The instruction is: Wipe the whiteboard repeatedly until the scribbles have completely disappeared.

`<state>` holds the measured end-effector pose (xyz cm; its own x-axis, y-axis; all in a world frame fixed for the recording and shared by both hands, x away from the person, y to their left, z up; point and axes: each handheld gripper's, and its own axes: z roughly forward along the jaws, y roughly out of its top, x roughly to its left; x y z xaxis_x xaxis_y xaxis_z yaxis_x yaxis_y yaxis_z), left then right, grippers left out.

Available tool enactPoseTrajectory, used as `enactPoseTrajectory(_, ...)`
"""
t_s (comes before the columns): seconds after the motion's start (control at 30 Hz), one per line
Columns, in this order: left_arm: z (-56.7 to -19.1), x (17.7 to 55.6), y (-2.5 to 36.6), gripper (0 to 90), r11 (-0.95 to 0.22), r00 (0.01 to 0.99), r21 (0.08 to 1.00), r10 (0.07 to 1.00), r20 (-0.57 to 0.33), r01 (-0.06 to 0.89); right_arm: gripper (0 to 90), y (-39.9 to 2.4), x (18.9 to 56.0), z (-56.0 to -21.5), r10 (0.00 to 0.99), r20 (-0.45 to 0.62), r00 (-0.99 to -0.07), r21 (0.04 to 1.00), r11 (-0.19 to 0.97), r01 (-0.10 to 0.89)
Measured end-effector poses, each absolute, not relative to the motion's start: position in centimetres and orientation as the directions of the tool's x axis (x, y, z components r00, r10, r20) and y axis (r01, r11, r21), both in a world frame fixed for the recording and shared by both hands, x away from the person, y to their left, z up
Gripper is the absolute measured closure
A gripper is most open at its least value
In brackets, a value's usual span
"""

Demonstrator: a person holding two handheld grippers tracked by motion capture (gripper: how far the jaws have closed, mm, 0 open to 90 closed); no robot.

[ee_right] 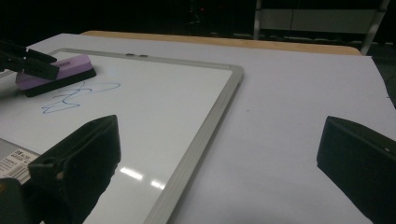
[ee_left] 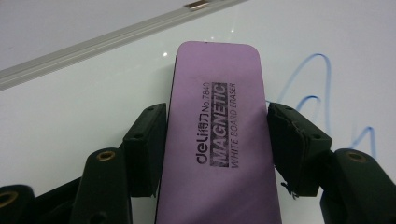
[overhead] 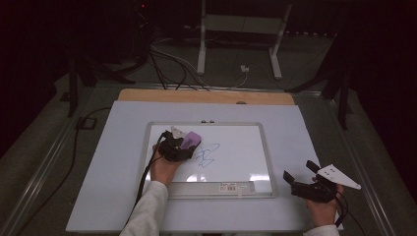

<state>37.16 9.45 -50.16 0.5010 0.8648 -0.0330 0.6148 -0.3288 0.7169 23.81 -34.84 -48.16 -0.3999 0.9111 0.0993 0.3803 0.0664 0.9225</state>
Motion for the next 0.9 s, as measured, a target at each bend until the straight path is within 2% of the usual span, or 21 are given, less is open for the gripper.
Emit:
enactPoseTrajectory(0.17, -50.1, 37.2, 9.4, 41.7, -0.32, 0.482, 0.71, 0.876, -0.032, 0.628, 0.0, -34.8, 23.8, -48.2, 0.911, 0.098, -0.401, 0.921, 0.07, 0.382)
enactPoseTrajectory(0.33, -50.0, 36.4, 7.8, 41.9, -0.381, 0.56, 0.701, 0.828, -0.032, 0.603, 0.0, -34.6, 23.9, -48.2, 0.91, 0.093, -0.405, 0.921, 0.075, 0.382)
enactPoseTrajectory(0.43, -49.8, 36.0, 7.1, 41.9, -0.422, 0.58, 0.694, 0.814, 0.007, 0.583, 0.0, -34.6, 23.8, -48.2, 0.91, 0.094, -0.403, 0.921, 0.074, 0.382)
enactPoseTrajectory(0.63, -49.7, 37.1, 8.7, 42.0, -0.379, 0.494, 0.681, 0.869, 0.029, 0.627, 0.0, -34.9, 23.7, -48.1, 0.913, 0.1, -0.395, 0.923, 0.062, 0.379)
enactPoseTrajectory(0.73, -49.7, 37.7, 9.7, 42.0, -0.327, 0.448, 0.676, 0.894, -0.005, 0.66, 0.0, -35.0, 23.8, -48.1, 0.913, 0.1, -0.396, 0.923, 0.063, 0.379)
enactPoseTrajectory(0.83, -49.7, 37.5, 9.2, 42.0, -0.351, 0.454, 0.676, 0.891, 0.028, 0.648, 0.0, -34.9, 23.8, -48.2, 0.913, 0.099, -0.397, 0.923, 0.065, 0.38)
enactPoseTrajectory(0.9, -49.7, 37.4, 8.7, 42.1, -0.36, 0.478, 0.679, 0.878, 0.016, 0.64, 0.0, -34.8, 23.8, -48.2, 0.911, 0.098, -0.4, 0.922, 0.068, 0.381)
